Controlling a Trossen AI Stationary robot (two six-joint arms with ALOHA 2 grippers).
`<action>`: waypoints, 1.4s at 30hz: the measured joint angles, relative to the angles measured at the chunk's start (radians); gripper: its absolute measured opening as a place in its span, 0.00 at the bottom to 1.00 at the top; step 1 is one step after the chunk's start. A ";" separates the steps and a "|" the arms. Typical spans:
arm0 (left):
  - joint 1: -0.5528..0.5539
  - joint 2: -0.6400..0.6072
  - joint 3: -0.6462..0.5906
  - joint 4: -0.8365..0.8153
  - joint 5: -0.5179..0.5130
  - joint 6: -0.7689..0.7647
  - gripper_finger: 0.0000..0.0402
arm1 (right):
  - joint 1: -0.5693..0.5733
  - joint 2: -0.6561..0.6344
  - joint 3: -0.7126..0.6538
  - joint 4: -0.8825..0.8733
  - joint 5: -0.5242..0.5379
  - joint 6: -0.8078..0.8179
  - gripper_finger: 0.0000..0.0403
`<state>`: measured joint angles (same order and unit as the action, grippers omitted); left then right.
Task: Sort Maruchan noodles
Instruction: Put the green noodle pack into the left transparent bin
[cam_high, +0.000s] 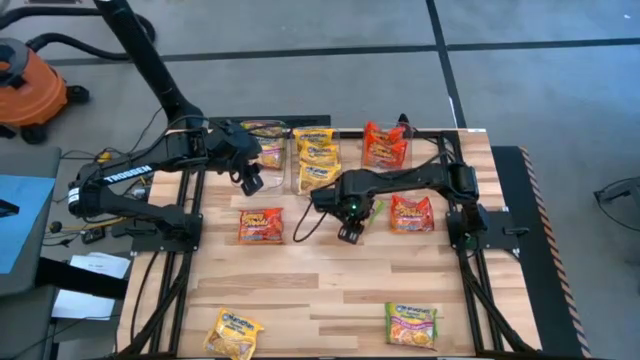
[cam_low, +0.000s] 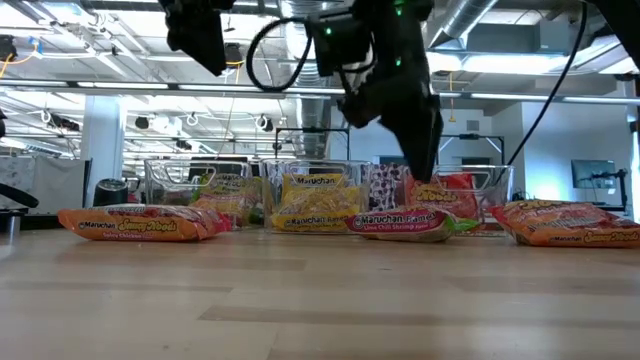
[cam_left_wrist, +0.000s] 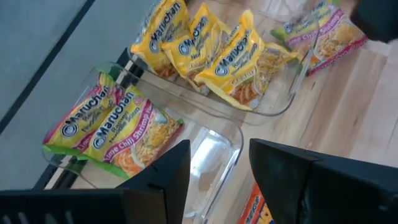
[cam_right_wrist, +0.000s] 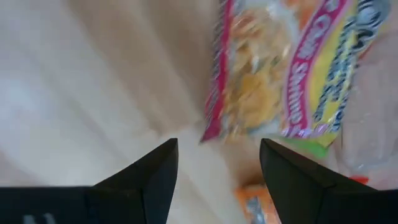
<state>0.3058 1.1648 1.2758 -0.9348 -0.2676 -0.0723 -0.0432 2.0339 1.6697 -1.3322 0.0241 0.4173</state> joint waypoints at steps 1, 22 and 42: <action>0.000 0.000 0.000 -0.006 0.000 0.000 0.38 | 0.000 0.000 -0.016 0.020 0.005 0.017 0.62; 0.000 0.000 0.000 -0.054 -0.001 -0.106 0.38 | 0.015 -0.006 -0.232 0.263 0.182 0.065 0.62; 0.000 0.000 0.000 -0.054 0.011 -0.120 0.38 | 0.050 -0.003 -0.227 0.308 0.111 0.263 0.02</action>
<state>0.3058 1.1648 1.2758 -0.9890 -0.2562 -0.1925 0.0071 2.0304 1.4430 -1.0246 0.1352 0.6803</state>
